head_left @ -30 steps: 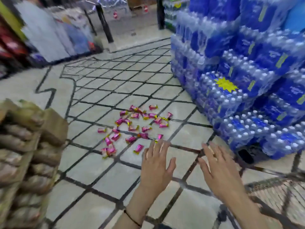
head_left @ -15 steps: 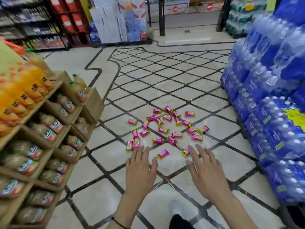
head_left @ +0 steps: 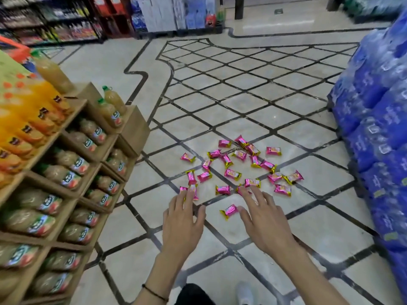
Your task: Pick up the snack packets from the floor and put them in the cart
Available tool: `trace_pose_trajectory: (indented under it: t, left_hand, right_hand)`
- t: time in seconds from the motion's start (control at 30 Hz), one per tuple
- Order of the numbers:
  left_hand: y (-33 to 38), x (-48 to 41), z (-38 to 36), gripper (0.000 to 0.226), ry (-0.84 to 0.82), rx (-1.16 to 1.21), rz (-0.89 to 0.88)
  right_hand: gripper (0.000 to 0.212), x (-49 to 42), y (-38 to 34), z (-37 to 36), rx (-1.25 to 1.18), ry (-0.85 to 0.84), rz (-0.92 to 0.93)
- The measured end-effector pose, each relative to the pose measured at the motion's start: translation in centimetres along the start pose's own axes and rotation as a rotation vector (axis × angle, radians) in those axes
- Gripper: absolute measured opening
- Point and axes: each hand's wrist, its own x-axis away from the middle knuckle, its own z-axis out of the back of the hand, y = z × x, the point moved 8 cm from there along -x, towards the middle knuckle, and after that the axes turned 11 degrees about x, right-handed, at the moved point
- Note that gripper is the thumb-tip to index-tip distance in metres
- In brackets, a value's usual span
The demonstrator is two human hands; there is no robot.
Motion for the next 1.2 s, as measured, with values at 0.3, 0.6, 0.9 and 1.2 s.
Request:
trace_pose_trajectory:
  t: [0.3,0.6,0.9,1.2]
  left_hand:
    - [-5.5,-14.2,-3.6,0.050,-0.154,-0.008,-0.090]
    - [-11.9,-27.4,-5.6,0.046,-0.300,0.060,-0.260]
    - [-20.1,-34.7,-16.1,0.045,-0.384,0.148,-0.208]
    - [-33.5,-38.7,-42.0,0.045,-0.487,0.100,-0.159]
  right_hand:
    - [0.062,-12.0,-3.1,-4.0,-0.007,-0.128,-0.142]
    - [0.064,-22.1,-7.8,-8.1,-0.141,-0.244,-0.336]
    - [0.065,-30.5,-5.5,-20.3,-0.369,-0.321,-0.482]
    - [0.065,-42.6,-1.3,-50.3,-0.334,-0.431,-0.524]
